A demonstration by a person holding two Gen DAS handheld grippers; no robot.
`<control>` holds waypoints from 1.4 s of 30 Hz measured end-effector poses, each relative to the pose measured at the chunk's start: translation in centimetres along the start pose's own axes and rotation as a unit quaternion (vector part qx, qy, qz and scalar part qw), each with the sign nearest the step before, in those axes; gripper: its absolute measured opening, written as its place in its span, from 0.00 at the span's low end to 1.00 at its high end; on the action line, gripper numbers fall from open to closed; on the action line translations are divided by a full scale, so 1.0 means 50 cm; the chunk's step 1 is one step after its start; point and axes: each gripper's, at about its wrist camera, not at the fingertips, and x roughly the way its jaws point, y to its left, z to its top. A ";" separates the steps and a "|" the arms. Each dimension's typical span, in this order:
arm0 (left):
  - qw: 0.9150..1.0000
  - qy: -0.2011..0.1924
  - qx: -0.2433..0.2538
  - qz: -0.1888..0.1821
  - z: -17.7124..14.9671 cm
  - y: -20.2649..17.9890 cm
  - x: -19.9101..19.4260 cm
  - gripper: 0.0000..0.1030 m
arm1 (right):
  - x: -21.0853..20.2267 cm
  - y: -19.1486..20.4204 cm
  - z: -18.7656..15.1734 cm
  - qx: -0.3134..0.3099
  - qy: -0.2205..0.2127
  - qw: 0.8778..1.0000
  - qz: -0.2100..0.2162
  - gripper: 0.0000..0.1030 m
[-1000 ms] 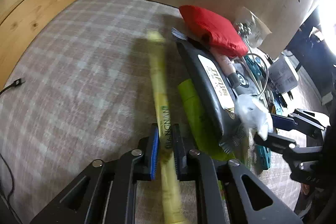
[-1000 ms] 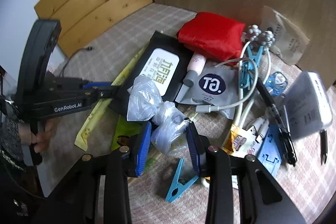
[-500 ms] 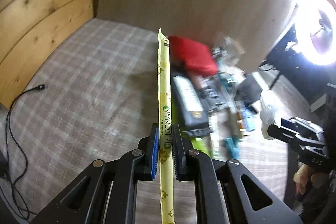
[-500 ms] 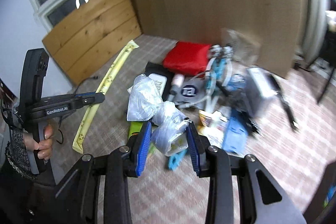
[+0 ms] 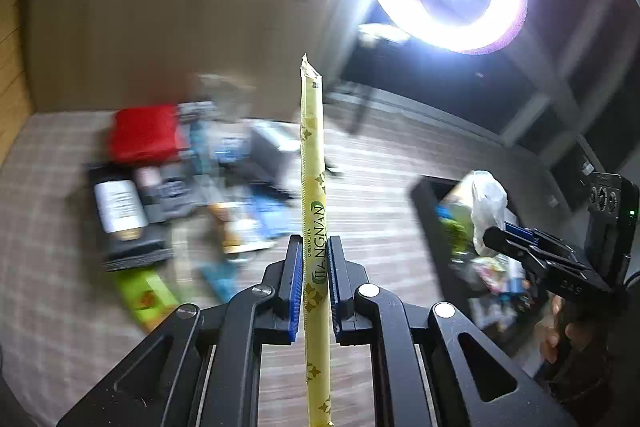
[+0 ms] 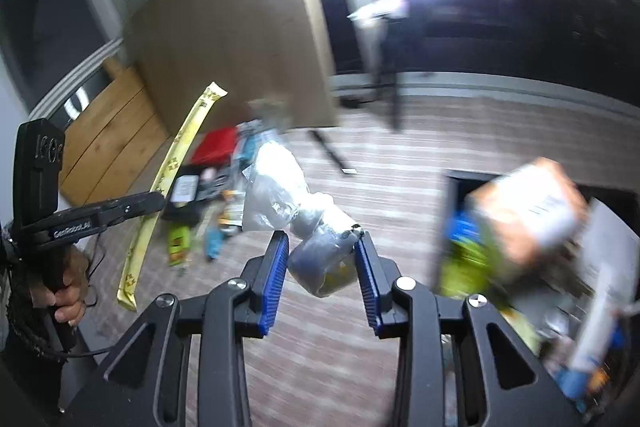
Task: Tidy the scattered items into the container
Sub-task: 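Carry the yellow strip packet and clear bag to the black tray and release, then move both tools back to the silver box among the items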
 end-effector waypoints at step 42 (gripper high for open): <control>0.990 0.026 0.136 -0.032 -0.028 -0.476 0.207 0.51 | -0.190 -0.346 -0.051 0.055 -0.040 0.985 -0.159 0.71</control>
